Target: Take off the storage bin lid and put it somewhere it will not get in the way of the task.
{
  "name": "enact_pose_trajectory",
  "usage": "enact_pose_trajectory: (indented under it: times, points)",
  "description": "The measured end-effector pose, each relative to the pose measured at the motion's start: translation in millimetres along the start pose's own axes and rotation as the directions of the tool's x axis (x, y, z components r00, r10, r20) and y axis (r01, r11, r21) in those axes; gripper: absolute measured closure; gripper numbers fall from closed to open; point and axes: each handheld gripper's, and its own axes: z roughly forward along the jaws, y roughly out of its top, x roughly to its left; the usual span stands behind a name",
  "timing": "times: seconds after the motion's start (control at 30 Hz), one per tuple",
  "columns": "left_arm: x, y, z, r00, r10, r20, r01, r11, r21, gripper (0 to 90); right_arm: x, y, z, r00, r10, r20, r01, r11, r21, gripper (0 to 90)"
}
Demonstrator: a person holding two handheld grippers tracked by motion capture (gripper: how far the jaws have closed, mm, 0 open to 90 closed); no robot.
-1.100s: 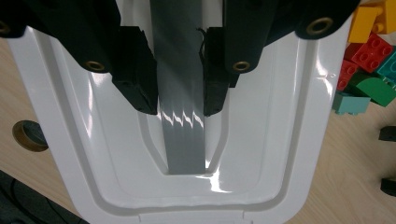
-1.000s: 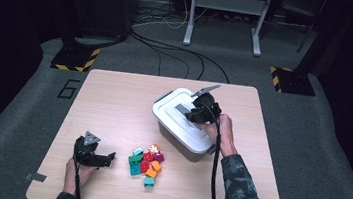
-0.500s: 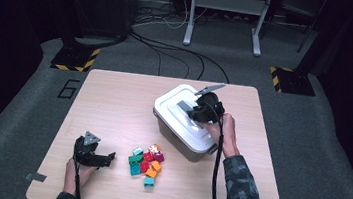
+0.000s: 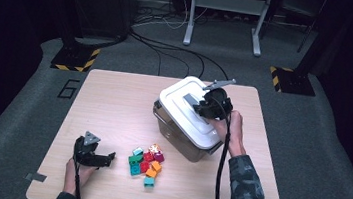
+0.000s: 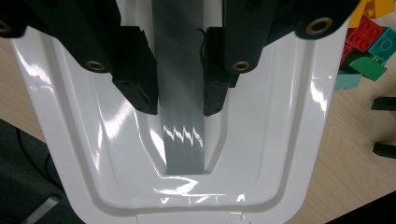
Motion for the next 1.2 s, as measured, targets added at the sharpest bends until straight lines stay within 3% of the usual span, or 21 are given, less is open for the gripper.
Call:
enact_pose_trajectory:
  times: [0.63,0.97,1.2]
  points:
    - [-0.4,-0.1,0.4,1.0,-0.006,0.001,0.006,1.0,-0.004,2.9,-25.6,-9.5,-22.9,0.9935,0.076,0.085,-0.074,0.997,-0.02,66.6]
    - [-0.4,0.0,0.4,1.0,-0.006,0.001,0.006,1.0,-0.004,2.9,-41.1,-19.5,-32.1,0.9844,0.127,0.121,-0.125,0.992,-0.029,66.6]
    - [-0.4,0.0,0.4,1.0,-0.006,0.001,0.006,1.0,-0.004,2.9,-53.4,-28.3,-40.4,0.9731,0.175,0.15,-0.17,0.985,-0.041,66.6]
